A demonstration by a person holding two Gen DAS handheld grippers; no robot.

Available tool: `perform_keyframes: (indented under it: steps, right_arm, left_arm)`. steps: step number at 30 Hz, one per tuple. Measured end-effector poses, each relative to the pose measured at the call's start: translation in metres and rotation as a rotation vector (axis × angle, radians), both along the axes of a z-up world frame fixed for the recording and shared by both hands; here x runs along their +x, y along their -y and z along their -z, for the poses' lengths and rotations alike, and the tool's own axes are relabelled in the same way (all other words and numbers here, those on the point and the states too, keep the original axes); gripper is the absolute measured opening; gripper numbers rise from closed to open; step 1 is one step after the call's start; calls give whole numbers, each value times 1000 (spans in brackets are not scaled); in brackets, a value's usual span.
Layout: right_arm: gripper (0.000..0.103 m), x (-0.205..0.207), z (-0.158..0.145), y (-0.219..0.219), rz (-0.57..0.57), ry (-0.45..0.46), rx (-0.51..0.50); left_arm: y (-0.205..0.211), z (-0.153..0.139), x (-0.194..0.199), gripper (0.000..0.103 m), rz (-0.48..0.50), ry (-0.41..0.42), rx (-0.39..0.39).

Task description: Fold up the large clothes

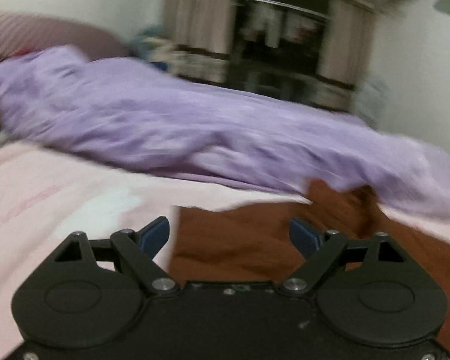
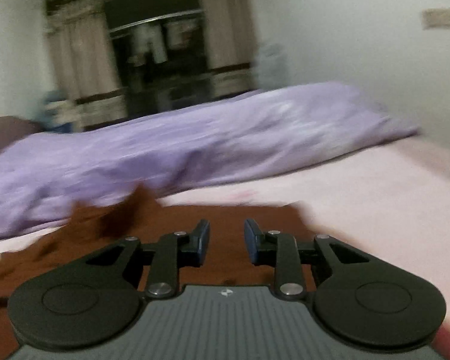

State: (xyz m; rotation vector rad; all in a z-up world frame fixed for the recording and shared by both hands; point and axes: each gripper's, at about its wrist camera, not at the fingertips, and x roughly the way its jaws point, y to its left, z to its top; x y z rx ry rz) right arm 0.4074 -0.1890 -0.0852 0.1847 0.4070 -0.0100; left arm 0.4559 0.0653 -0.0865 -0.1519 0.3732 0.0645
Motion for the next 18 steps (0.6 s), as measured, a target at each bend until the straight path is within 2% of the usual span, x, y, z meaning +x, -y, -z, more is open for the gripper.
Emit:
perform_keyframes:
  steps: [3, 6, 8, 9, 12, 14, 18]
  right_arm:
    - [34, 4, 11, -28, -102, -71, -17]
    - [33, 6, 20, -50, -155, -119, -47]
    - [33, 3, 21, -59, -150, -118, -92]
    - [33, 3, 20, -59, -151, -122, -93]
    - [33, 8, 22, -52, -145, -139, -46]
    - [33, 8, 27, -48, -142, -148, -22]
    - [33, 8, 31, -48, -152, -155, -19]
  left_arm:
    - [37, 6, -2, 89, 76, -16, 81]
    - [55, 18, 5, 89, 130, -82, 91]
    - [61, 29, 14, 89, 121, -139, 96]
    - [66, 35, 17, 89, 109, -153, 122]
    - [82, 47, 23, 91, 96, -163, 257]
    - [88, 48, 22, 91, 90, -152, 287]
    - [87, 49, 15, 91, 82, -146, 297]
